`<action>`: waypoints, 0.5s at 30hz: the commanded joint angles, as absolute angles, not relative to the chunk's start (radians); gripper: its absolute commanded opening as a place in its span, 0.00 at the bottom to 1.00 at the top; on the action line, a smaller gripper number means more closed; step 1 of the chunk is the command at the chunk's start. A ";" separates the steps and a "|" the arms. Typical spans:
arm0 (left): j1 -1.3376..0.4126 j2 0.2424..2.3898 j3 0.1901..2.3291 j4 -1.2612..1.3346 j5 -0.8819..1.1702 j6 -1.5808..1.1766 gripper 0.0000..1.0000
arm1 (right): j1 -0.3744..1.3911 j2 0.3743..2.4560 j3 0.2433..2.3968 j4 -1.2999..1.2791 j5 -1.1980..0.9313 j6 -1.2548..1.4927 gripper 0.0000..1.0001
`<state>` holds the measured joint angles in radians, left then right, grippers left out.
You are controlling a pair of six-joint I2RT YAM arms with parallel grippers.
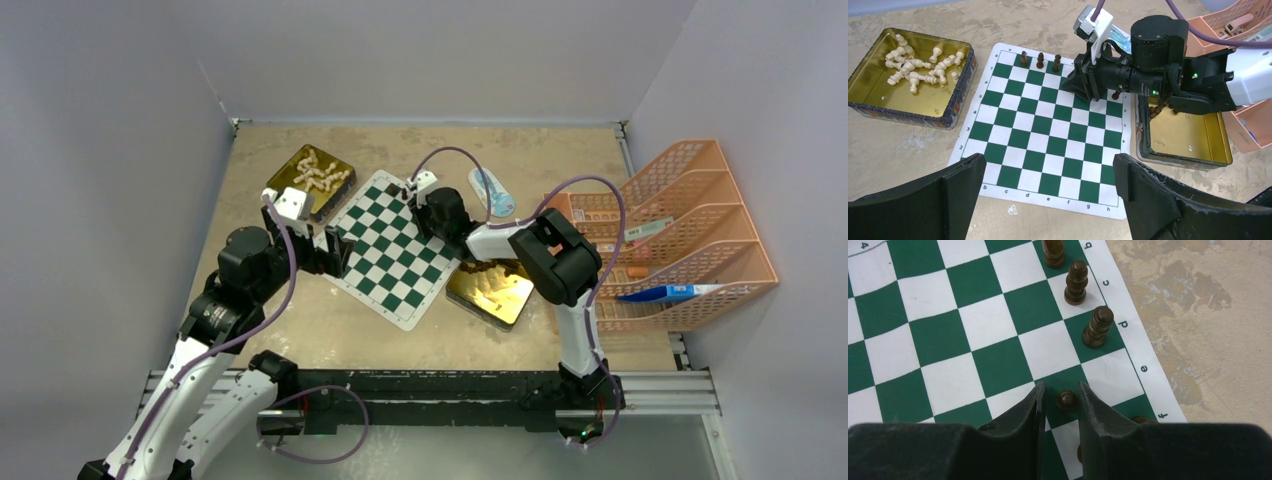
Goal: Set up the chess pieces on the board
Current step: Pick up the chess piece from the storage box.
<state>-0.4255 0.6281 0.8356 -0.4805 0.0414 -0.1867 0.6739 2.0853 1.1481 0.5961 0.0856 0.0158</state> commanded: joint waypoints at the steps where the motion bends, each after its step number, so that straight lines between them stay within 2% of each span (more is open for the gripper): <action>1: -0.422 0.623 0.831 -0.451 0.057 -0.177 1.00 | 0.673 2.010 1.202 0.626 0.070 0.029 0.31; 15: -0.422 0.646 0.827 -0.442 0.092 -0.172 1.00 | 0.673 1.937 1.214 0.564 0.069 0.074 0.35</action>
